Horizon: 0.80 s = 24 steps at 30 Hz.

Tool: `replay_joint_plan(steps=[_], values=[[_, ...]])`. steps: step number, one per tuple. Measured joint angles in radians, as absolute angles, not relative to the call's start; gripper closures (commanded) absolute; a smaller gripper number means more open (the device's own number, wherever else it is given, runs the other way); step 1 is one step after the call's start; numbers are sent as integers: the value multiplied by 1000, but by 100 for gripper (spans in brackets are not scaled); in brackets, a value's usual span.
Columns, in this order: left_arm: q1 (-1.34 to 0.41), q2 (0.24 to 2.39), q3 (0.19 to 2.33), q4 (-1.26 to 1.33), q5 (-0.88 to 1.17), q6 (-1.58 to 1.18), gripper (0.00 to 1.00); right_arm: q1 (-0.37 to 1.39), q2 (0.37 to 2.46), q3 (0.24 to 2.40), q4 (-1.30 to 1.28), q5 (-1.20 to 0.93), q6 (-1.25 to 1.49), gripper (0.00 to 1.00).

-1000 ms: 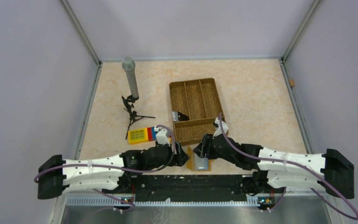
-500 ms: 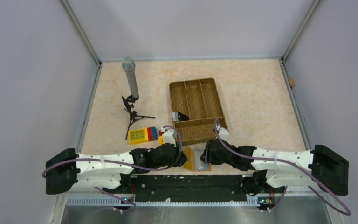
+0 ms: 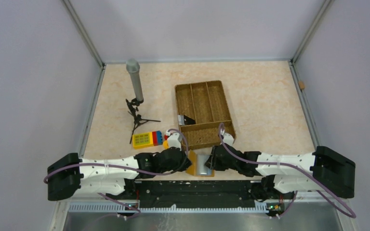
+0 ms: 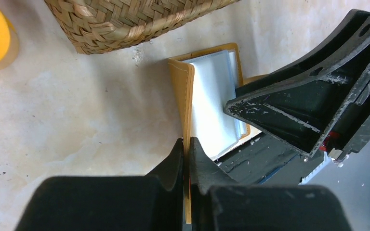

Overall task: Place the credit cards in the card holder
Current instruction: Open the card holder at the corner of the board.

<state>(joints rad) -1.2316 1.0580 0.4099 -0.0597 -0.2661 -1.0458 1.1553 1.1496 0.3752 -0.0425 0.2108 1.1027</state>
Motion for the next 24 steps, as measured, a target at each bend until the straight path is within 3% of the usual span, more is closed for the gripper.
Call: replay_joint_plan(steps=[7,17,24], values=[[-1218,1049,392,-59,-266,-1076,100,1155,1147,372,-15,196,1101,80],[-1191,1036,344,-33,-253,-1106,100,1155,1129,373,90,160,1076,80],[-1166,1024,308,12,-226,-1119,100,1155,1239,377,228,107,1053,70]])
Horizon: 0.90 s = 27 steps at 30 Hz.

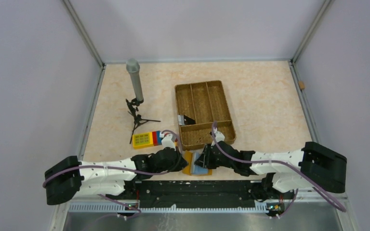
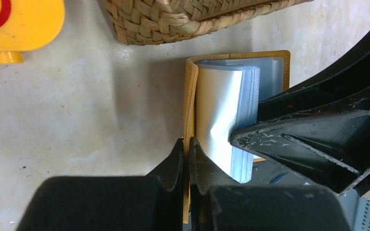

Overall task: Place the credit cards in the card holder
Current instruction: Open the card holder at the corner of the board.

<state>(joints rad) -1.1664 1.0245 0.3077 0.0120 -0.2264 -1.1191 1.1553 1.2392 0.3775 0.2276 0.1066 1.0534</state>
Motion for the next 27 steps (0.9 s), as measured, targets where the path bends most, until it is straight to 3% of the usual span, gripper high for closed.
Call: replay_joint_plan(steps=[7,17,27], values=[[-1143,1003,266,47,-207,-1133,100,1155,1322,396,311,73,1038,57],[-1111,975,214,92,-180,-1156,100,1159,1342,413,374,53,1003,53],[-1081,907,162,102,-171,-1167,75,1163,1342,419,422,51,995,48]])
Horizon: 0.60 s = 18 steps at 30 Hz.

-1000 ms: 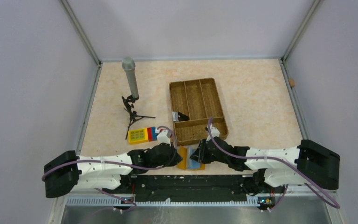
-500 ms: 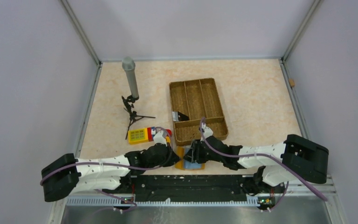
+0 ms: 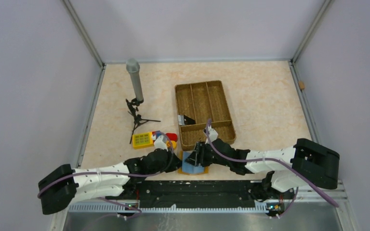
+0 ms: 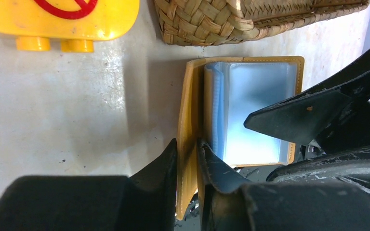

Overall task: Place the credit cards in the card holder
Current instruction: Open the card holder at the corner of the board.

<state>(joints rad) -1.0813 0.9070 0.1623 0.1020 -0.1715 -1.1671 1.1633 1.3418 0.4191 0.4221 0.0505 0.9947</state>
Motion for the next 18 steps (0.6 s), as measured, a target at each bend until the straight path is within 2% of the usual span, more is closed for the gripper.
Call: replay_joint_plan(steps=[4,10,14,18], values=[[-1073,853,155,67,-173,-1166,60,1163,1342,419,423,55,996,52],[-1062,710,155,-36,-190,-1152,47,1163,1346,419,415,73,999,55],[-1058,606,155,-99,-200,-1132,32,1163,1385,421,410,77,995,55],[-1053,565,155,-106,-198,-1102,25,1164,1446,436,395,75,990,55]])
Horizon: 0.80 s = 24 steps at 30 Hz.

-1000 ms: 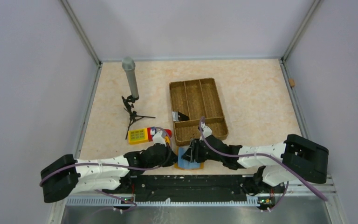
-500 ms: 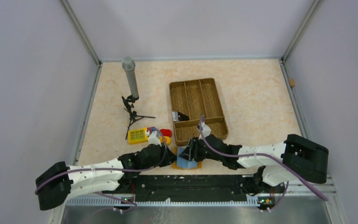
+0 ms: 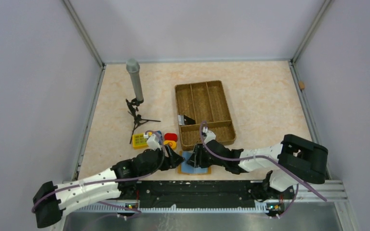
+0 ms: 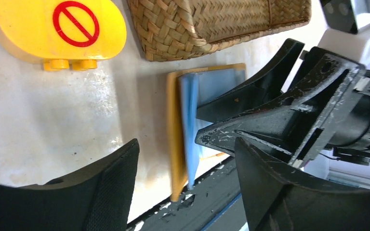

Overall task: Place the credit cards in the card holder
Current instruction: Open the card holder at the corner of the board.

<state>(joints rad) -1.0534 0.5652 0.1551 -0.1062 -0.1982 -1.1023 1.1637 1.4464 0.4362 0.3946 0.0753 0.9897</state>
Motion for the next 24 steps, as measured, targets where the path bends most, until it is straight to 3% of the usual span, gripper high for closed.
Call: replay_joint_plan(steps=[4,10,19,24], values=[[-1047,616,155,-102,-191,-1090,26,1168,1476,461,399,72,989,55],[-1040,751,158,-44,-175,-1074,40,1170,1476,461,396,77,996,55],[-1040,874,150,70,-145,-1077,83,1174,1465,460,367,93,1007,55],[-1039,920,139,132,-130,-1098,99,1181,1420,458,306,112,1021,55]])
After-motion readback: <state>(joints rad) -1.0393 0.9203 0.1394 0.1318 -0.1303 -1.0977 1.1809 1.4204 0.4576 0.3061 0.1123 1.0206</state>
